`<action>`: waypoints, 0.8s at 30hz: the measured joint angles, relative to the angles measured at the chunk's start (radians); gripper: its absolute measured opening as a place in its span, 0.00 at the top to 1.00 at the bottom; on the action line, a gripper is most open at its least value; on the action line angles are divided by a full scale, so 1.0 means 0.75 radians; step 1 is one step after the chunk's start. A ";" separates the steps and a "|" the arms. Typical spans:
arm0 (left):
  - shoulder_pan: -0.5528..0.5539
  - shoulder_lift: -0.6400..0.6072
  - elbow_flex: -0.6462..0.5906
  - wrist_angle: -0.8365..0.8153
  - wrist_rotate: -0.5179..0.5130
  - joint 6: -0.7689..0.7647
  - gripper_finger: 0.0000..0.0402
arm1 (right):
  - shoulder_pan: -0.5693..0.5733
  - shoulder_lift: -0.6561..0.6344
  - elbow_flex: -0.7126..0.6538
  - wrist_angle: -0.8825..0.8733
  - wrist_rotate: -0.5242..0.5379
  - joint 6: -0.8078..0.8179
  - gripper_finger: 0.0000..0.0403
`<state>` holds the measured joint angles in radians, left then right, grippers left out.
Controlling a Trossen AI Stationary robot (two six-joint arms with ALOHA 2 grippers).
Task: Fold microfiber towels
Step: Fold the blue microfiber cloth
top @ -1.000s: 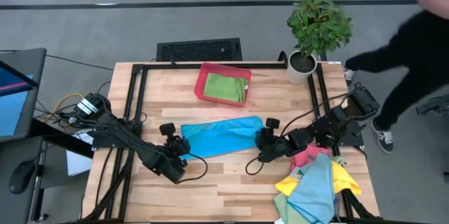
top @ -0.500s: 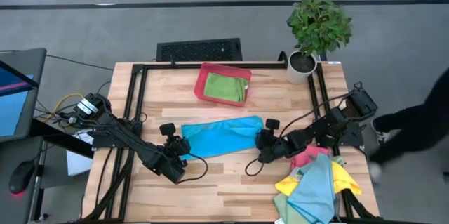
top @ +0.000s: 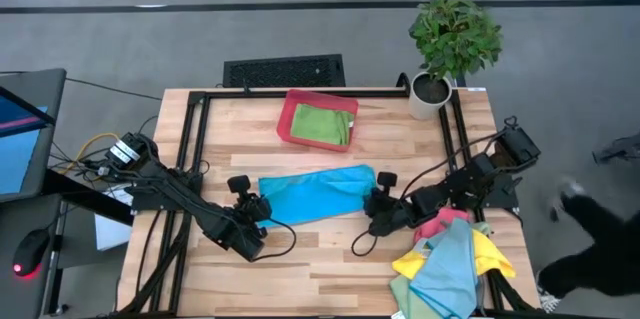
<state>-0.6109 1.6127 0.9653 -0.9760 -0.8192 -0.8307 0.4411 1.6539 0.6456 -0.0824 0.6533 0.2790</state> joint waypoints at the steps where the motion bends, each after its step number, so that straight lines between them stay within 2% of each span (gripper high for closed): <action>1: 0.000 0.000 0.000 0.001 -0.001 0.000 1.00 | 0.007 0.000 0.008 0.001 0.000 0.000 0.87; 6: 0.000 0.000 0.000 0.015 -0.005 0.019 1.00 | 0.023 0.000 0.012 -0.052 -0.008 0.001 0.69; 10: 0.000 0.000 0.000 0.039 0.000 0.039 1.00 | 0.009 0.000 0.012 -0.088 -0.096 0.001 0.54; 13: 0.000 0.000 0.001 0.040 0.000 0.043 1.00 | -0.020 0.000 0.013 -0.111 -0.103 0.002 0.47; 17: 0.000 0.000 0.001 0.040 -0.002 0.045 1.00 | -0.056 -0.009 0.013 -0.127 -0.105 0.002 0.45; 24: 0.000 0.000 0.001 0.039 0.000 0.045 1.00 | -0.056 -0.097 0.013 -0.142 -0.138 -0.032 0.52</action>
<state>-0.6109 1.6127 0.9657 -0.9466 -0.8192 -0.7971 0.3991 1.5815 0.6552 -0.1886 0.5495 0.2548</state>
